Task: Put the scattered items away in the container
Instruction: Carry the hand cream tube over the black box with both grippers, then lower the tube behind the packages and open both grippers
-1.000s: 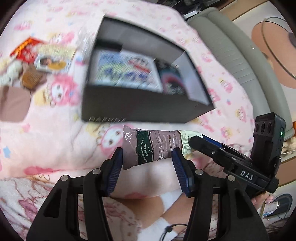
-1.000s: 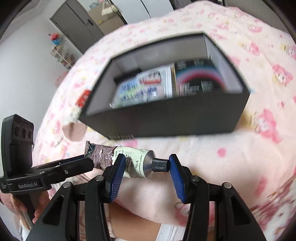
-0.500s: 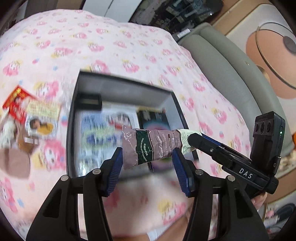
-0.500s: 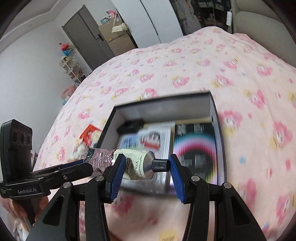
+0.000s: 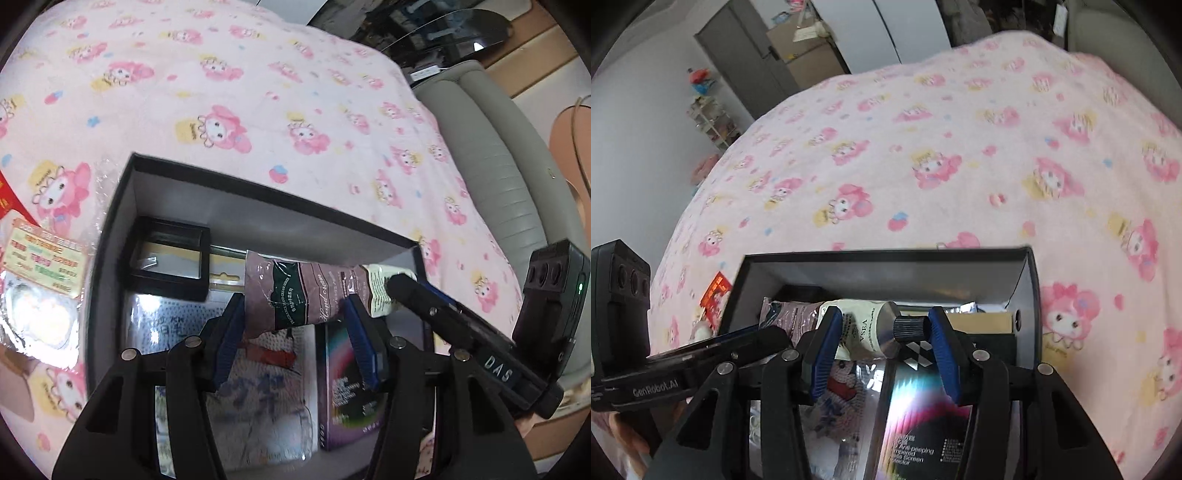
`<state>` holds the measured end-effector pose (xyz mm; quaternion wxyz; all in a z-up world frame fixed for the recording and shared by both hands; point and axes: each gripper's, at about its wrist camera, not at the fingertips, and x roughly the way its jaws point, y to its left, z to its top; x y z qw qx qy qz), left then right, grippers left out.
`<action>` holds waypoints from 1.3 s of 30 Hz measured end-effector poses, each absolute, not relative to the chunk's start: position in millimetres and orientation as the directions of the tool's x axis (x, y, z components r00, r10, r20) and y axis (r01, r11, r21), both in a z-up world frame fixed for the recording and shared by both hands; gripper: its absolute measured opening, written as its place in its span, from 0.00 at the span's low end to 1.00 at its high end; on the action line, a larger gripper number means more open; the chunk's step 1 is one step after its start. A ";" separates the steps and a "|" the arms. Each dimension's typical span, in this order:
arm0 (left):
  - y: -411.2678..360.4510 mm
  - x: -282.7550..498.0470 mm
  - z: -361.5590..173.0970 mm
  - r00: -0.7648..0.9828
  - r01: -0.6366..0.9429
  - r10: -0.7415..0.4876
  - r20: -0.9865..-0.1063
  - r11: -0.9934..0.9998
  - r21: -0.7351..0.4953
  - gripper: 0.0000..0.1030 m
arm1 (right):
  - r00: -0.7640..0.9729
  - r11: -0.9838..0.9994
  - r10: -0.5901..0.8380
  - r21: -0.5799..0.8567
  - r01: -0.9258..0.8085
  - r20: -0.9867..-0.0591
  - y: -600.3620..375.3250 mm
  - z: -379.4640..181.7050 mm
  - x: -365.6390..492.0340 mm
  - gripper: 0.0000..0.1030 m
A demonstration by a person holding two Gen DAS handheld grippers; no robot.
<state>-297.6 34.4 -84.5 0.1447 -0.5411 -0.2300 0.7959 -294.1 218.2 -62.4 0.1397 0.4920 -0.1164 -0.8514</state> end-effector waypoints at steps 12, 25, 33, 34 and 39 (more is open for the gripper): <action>54.6 -314.8 -115.6 -0.306 0.036 0.505 -0.807 -0.841 -0.540 0.56 | -0.469 -0.955 -0.286 0.289 0.068 -0.836 238.0 -87.2 -301.9 0.44; 60.6 -313.2 -127.5 -0.291 0.066 0.457 -0.841 -0.867 -0.494 0.57 | -0.469 -0.982 -0.186 0.159 0.099 -0.863 221.5 -93.0 -302.2 0.44; 64.2 -312.2 -121.8 -0.284 0.080 0.404 -0.870 -0.894 -0.441 0.56 | -0.460 -0.984 -0.175 0.142 0.105 -0.871 220.2 -95.2 -303.7 0.45; 64.6 -310.6 -118.6 -0.294 0.077 0.386 -0.874 -0.902 -0.425 0.56 | -0.459 -0.984 -0.176 0.146 0.101 -0.871 220.7 -94.5 -302.9 0.45; 64.7 -301.7 -95.5 -0.401 0.076 0.307 -0.863 -0.928 -0.365 0.56 | -0.505 -0.983 -0.183 0.170 0.071 -0.844 226.9 -80.2 -298.6 0.44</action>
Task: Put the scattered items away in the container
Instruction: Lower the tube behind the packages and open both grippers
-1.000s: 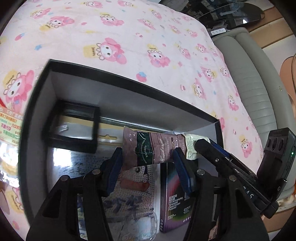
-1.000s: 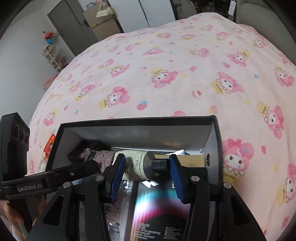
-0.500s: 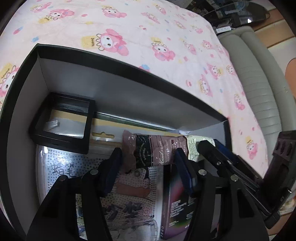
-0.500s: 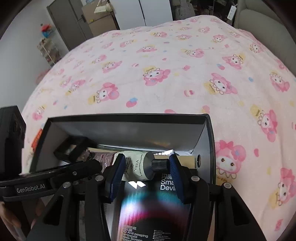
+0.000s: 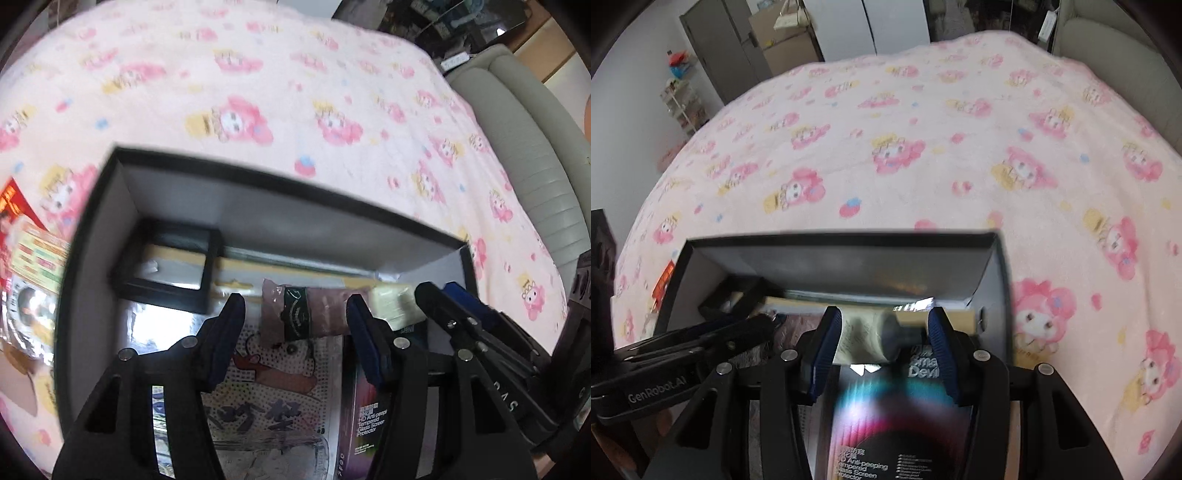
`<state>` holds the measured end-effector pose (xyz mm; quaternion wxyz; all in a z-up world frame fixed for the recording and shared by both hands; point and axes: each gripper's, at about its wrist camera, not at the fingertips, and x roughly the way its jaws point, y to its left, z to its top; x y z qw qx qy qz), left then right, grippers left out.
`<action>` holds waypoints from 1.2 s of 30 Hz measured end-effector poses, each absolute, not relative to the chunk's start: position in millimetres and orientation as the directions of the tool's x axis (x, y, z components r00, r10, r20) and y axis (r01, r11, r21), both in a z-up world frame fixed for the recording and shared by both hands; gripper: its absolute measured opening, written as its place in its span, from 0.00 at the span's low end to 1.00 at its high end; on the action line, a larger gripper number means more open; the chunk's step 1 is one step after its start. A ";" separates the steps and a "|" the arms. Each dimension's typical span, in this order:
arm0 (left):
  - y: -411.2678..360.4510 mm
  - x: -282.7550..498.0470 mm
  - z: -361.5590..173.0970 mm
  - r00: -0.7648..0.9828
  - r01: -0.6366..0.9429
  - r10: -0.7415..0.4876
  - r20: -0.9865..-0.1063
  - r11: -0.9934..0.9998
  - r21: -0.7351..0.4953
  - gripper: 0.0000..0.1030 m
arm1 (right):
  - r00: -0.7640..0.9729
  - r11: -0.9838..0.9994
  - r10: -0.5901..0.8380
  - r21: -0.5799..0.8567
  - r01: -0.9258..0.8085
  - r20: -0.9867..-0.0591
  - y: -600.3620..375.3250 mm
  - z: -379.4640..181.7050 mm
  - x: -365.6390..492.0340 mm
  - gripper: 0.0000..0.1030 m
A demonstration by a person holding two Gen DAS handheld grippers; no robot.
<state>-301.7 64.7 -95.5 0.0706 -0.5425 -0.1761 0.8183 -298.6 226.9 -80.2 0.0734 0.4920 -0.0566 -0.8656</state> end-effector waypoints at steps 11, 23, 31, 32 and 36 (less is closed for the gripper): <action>96.0 -325.0 -119.8 -0.286 -0.007 0.280 -0.917 -0.957 -0.290 0.47 | -0.436 -0.987 -0.155 0.118 0.111 -0.886 225.8 -90.1 -298.0 0.42; 88.8 -337.5 -136.8 -0.265 0.048 0.326 -0.908 -0.936 -0.350 0.48 | -0.434 -0.989 -0.127 0.082 0.120 -0.892 221.9 -90.2 -304.6 0.43; 82.2 -320.8 -122.2 -0.290 0.049 0.386 -0.876 -0.908 -0.416 0.49 | -0.414 -0.984 -0.178 0.162 0.075 -0.893 232.1 -92.2 -308.9 0.43; 81.5 -322.1 -124.9 -0.280 0.054 0.384 -0.880 -0.909 -0.414 0.49 | -0.417 -0.987 -0.162 0.144 0.075 -0.894 230.4 -93.1 -309.2 0.43; 83.1 -340.1 -134.2 -0.254 0.066 0.378 -0.890 -0.911 -0.406 0.49 | -0.428 -0.994 -0.097 0.067 0.084 -0.899 220.6 -95.9 -308.6 0.43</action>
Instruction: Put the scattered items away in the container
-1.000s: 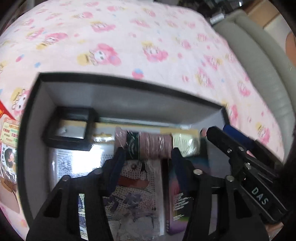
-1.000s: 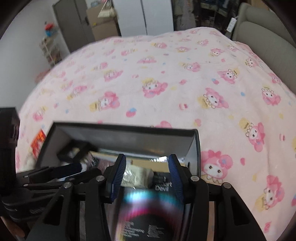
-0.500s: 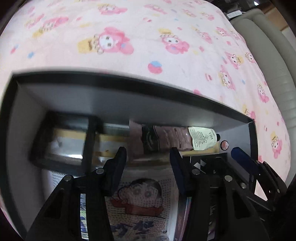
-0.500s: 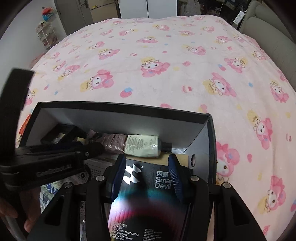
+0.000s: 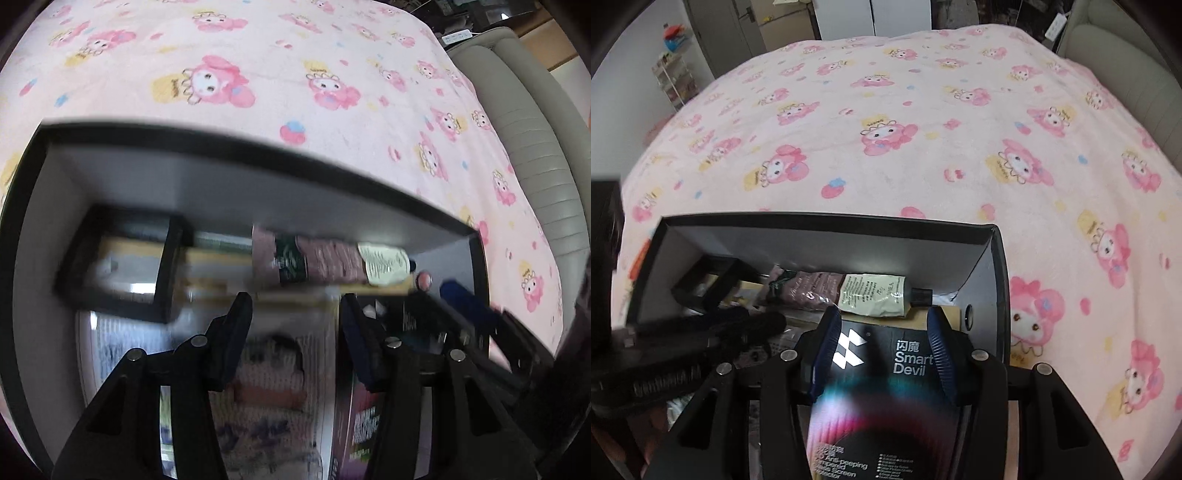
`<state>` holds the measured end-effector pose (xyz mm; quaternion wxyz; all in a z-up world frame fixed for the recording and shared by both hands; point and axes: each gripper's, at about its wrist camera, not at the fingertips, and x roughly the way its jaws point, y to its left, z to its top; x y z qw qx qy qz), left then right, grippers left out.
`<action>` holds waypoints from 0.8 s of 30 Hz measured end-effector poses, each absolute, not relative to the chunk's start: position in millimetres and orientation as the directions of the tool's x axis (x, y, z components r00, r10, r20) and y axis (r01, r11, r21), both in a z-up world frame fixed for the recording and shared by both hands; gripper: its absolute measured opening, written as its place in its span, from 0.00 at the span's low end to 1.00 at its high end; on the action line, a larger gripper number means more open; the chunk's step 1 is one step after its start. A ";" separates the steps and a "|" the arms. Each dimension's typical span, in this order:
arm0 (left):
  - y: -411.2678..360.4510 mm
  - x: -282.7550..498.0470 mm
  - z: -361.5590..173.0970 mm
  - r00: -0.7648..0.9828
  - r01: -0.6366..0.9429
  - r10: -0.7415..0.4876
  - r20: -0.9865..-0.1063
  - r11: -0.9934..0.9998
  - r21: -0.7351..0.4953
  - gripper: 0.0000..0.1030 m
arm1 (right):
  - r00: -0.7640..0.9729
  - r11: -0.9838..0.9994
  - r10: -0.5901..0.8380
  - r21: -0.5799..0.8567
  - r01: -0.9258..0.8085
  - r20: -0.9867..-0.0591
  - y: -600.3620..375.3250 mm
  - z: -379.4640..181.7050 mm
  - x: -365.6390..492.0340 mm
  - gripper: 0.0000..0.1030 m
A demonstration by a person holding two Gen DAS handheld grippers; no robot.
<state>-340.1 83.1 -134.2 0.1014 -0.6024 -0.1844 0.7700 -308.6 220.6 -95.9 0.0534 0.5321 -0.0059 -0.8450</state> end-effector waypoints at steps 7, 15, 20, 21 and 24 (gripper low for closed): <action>91.3 -355.3 -132.8 -0.277 0.051 0.337 -0.900 -0.930 -0.364 0.50 | -0.438 -0.995 -0.098 0.076 0.068 -0.894 227.6 -93.6 -307.1 0.43; 89.2 -329.1 -100.1 -0.368 -0.010 0.337 -0.867 -0.933 -0.358 0.62 | -0.442 -0.983 -0.155 0.181 -0.017 -0.883 247.5 -77.6 -305.5 0.49; 87.7 -311.1 -71.7 -0.421 -0.042 0.276 -0.864 -0.958 -0.285 0.69 | -0.484 -0.991 -0.109 0.131 -0.011 -0.868 242.9 -60.9 -291.5 0.60; 87.5 -309.1 -69.1 -0.427 -0.048 0.287 -0.858 -0.954 -0.295 0.73 | -0.486 -0.991 -0.112 0.130 -0.004 -0.867 243.2 -58.9 -288.1 0.61; 84.1 -293.4 -57.4 -0.448 -0.064 0.292 -0.845 -0.953 -0.295 0.75 | -0.484 -0.986 -0.142 0.165 -0.005 -0.864 246.3 -54.7 -272.8 0.64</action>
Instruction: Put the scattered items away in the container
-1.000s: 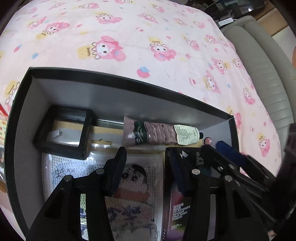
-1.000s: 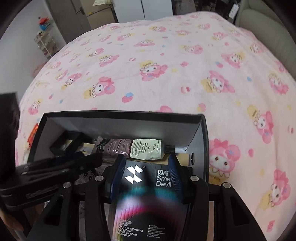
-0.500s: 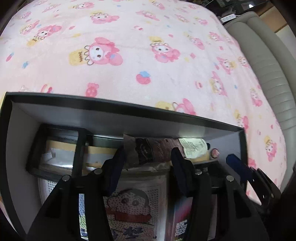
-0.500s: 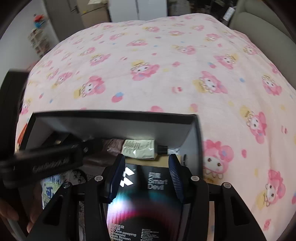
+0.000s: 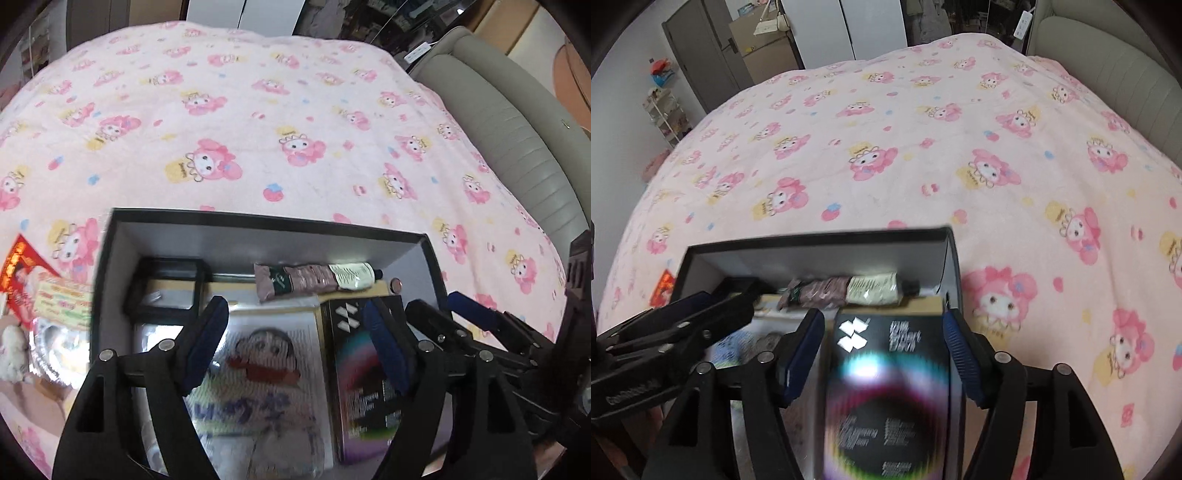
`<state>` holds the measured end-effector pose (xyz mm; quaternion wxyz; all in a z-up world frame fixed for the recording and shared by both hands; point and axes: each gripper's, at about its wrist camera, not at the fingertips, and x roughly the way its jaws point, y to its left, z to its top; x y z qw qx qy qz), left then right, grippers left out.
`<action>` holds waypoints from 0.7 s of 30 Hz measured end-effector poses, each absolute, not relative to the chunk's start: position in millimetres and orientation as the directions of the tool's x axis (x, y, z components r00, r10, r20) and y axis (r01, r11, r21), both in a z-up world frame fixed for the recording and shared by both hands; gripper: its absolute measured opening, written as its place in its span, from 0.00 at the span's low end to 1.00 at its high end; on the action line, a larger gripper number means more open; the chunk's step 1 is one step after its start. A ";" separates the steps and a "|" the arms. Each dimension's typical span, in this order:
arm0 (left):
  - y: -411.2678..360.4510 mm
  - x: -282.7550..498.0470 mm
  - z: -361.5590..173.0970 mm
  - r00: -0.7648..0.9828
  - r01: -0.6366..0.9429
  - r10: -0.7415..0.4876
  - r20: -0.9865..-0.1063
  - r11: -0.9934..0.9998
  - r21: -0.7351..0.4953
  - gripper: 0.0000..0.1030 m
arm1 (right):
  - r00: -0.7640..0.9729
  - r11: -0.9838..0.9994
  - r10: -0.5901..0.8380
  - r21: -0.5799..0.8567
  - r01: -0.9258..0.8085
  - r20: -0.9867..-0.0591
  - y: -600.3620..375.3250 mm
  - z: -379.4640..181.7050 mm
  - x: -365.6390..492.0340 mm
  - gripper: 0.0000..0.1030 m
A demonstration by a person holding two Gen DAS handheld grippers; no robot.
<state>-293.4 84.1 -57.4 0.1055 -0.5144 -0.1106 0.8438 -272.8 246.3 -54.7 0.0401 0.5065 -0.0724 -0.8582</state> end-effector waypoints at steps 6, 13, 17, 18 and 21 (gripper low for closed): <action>81.5 -251.9 -30.0 -0.520 -0.080 0.247 -0.818 -0.967 -0.242 0.84 | -0.523 -0.997 -0.067 0.075 0.005 -0.850 233.4 -35.9 -235.1 0.64; 70.0 -203.6 0.9 -0.601 -0.075 0.199 -0.774 -0.978 -0.194 0.91 | -0.594 -1.000 -0.004 -0.002 0.010 -0.804 205.5 -10.2 -183.0 0.71; 63.1 -177.7 22.9 -0.644 -0.075 0.177 -0.744 -0.983 -0.169 0.95 | -0.620 -1.000 0.018 -0.027 0.005 -0.785 195.9 3.6 -153.9 0.71; 61.5 -171.1 28.8 -0.656 -0.075 0.174 -0.735 -0.983 -0.167 0.96 | -0.626 -1.000 0.009 -0.015 0.005 -0.780 195.8 7.5 -147.1 0.71; 56.0 -148.0 48.5 -0.688 -0.081 0.176 -0.704 -0.983 -0.167 0.99 | -0.649 -1.000 -0.007 0.017 -0.009 -0.760 197.4 26.0 -124.2 0.71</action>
